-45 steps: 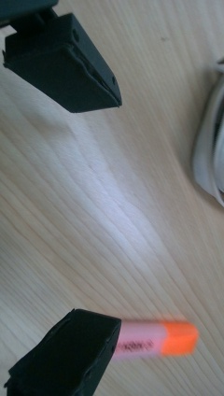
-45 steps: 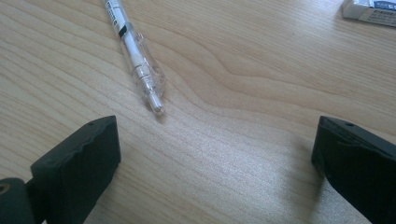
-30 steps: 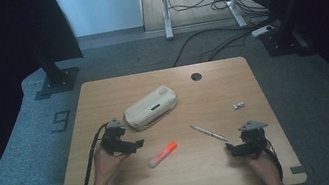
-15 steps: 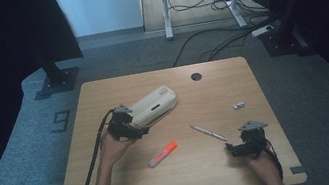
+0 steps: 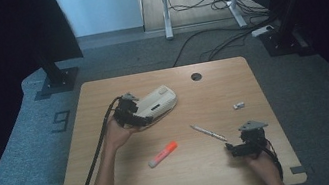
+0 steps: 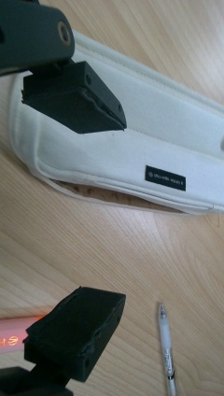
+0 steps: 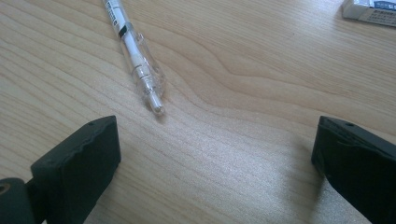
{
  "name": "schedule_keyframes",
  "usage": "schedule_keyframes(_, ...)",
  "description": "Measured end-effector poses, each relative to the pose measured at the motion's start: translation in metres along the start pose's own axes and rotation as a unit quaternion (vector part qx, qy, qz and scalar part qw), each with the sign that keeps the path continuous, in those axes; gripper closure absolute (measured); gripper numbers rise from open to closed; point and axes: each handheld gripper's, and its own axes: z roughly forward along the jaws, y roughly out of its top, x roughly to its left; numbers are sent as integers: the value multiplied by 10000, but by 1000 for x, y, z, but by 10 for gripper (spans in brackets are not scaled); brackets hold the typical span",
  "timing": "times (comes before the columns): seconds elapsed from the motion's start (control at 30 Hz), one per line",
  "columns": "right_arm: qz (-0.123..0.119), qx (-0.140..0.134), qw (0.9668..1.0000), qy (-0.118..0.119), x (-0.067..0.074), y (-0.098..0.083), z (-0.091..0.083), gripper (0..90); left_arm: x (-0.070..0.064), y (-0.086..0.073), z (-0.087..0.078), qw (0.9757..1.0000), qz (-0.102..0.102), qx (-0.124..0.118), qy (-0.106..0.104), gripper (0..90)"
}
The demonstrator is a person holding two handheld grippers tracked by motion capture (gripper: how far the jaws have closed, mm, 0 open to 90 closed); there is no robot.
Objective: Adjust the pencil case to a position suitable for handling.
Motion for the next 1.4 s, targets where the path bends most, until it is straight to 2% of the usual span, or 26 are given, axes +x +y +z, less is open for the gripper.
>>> schedule_keyframes(0.07,-2,-1,10000,4,0,0,0,11,4,3,6,10000,36,80,14,153)
schedule_keyframes(0.2,-3,-3,10000,4,0,0,0,11,12,1,14,9999,-28,118,-16,176)
schedule_keyframes(0.33,-7,0,10000,8,0,0,0,11,17,-4,23,9993,23,355,70,184)
schedule_keyframes(0.43,-8,2,10000,7,0,0,0,11,19,-6,30,9994,-18,355,-36,191)
schedule_keyframes(0.57,-6,-3,10000,5,0,0,0,11,21,-10,38,9991,-101,419,-44,204)
schedule_keyframes(0.63,-6,-4,10000,4,0,0,0,11,22,-13,41,9989,-80,458,70,207)
schedule_keyframes(0.67,-10,1,10000,7,0,0,0,11,23,-17,41,9992,-98,381,85,223)
schedule_keyframes(0.77,-9,0,10000,7,0,0,0,11,26,-20,41,9992,-141,363,110,271)
schedule_keyframes(0.83,-7,-3,10000,6,0,0,0,11,26,-23,42,9990,-98,400,182,298)
schedule_keyframes(0.87,-10,-1,10000,6,0,0,0,11,26,-25,43,9989,-60,401,225,346)
schedule_keyframes(0.93,-10,-1,10000,7,0,0,0,11,25,-26,44,9988,-24,399,297,359)
schedule_keyframes(0.97,-10,-1,10000,7,0,0,0,11,23,-26,44,9984,16,416,390,384)
schedule_keyframes(1.0,-9,-5,10000,5,0,0,0,11,22,-26,45,9978,66,428,509,448)
schedule_keyframes(1.03,-9,-5,10000,5,0,0,0,11,20,-26,45,9975,91,426,558,448)
schedule_keyframes(1.1,-11,-2,10000,7,0,0,0,11,18,-26,45,9963,248,493,662,495)
schedule_keyframes(1.13,-10,-1,10000,7,0,0,0,11,18,-26,44,9960,269,505,685,544)
schedule_keyframes(1.3,-7,-5,10000,5,0,0,0,11,16,-26,43,9956,276,507,734,594)
schedule_keyframes(1.4,-9,-1,10000,7,0,0,0,11,16,-26,41,9964,184,518,648,615)
